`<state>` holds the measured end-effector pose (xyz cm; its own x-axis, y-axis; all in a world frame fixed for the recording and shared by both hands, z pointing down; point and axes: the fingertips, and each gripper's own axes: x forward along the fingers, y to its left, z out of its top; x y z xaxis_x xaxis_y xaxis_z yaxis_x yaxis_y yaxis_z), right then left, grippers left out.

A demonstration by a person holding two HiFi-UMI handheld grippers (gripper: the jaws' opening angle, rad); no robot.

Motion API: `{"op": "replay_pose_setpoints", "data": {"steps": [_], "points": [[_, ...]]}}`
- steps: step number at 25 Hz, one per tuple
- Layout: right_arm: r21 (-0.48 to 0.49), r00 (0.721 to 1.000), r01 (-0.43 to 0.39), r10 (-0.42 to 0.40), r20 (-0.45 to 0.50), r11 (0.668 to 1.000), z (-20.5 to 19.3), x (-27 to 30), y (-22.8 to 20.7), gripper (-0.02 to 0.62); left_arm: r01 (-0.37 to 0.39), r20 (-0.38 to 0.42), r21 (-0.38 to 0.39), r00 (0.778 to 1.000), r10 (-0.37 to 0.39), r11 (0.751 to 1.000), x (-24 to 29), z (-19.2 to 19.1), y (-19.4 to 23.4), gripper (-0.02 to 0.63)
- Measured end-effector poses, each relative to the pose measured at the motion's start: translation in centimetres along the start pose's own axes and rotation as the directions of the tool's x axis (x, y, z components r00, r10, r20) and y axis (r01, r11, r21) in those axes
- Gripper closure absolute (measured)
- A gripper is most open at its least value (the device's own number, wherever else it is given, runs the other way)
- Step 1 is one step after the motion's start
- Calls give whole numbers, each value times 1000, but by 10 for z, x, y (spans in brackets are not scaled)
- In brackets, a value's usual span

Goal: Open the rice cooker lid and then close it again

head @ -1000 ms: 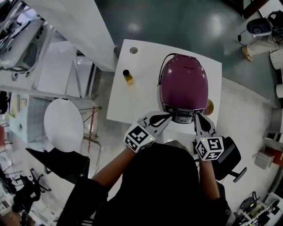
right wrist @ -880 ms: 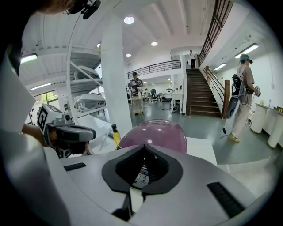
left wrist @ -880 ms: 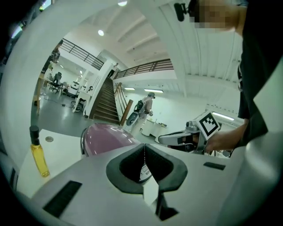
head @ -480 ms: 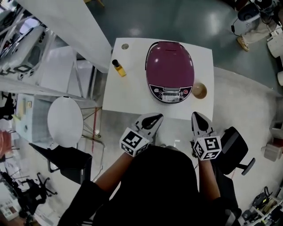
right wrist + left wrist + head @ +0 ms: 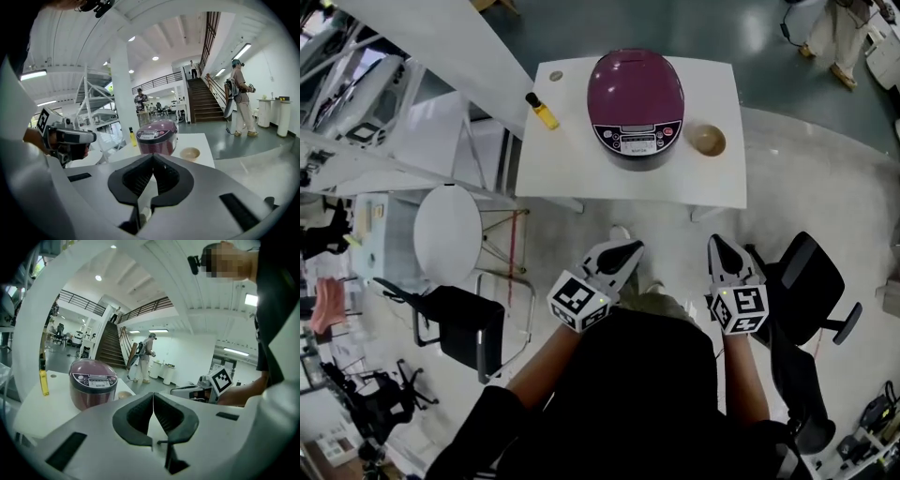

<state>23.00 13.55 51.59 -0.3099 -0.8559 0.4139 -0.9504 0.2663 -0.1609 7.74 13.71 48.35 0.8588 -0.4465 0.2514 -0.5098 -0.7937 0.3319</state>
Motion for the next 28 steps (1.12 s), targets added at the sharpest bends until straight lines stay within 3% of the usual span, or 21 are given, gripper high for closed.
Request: {"op": "replay_pose_setpoints", "data": {"steps": [4, 11, 16, 28], "points": [[-4, 1000, -3, 3, 12, 1000, -8, -34, 6, 595, -43, -2, 22, 999, 43, 999, -23, -13, -23, 601], [-37, 996, 72, -70, 61, 997, -2, -72, -2, 595, -223, 62, 77, 974, 218, 972, -51, -15, 6, 601], [-14, 991, 122, -121, 63, 992, 1, -80, 2, 595, -242, 107, 85, 967, 233, 967, -71, -5, 20, 601], [-87, 987, 103, -91, 132, 991, 35, -74, 15, 595, -318, 232, 92, 928, 290, 944, -90, 24, 28, 600]]}}
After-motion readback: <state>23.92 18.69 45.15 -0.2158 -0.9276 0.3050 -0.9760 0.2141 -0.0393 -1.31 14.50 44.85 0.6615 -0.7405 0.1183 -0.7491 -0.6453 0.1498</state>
